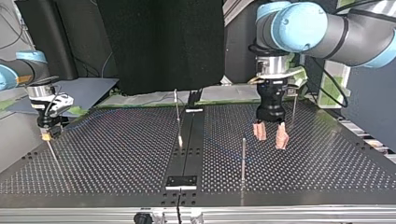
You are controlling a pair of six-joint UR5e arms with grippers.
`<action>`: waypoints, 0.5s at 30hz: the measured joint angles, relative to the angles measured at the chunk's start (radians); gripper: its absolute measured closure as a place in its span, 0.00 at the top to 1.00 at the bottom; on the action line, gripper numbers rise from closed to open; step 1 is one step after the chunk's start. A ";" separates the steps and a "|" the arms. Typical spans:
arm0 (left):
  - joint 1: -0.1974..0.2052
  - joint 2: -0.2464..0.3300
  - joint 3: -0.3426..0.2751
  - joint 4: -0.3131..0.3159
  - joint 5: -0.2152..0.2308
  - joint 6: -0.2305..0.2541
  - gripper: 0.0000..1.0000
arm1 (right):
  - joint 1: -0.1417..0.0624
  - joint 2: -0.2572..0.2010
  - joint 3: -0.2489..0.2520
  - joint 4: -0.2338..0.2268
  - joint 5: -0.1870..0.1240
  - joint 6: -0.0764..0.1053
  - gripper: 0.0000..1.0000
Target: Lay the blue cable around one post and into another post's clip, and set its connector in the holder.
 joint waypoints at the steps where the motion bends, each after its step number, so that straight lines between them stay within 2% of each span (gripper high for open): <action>1: -0.001 0.009 0.009 -0.010 0.008 0.009 0.98 | 0.000 0.000 0.000 0.000 0.000 0.000 1.00; 6: -0.004 0.037 0.047 -0.048 0.044 0.047 0.98 | 0.000 0.000 0.000 0.000 0.000 0.000 1.00; 10: -0.014 0.017 0.084 -0.085 0.074 0.084 0.98 | 0.000 0.000 0.000 0.000 0.000 0.000 1.00; 15: -0.023 -0.022 0.126 -0.126 0.081 0.126 0.98 | 0.000 0.000 0.000 0.000 0.000 0.000 1.00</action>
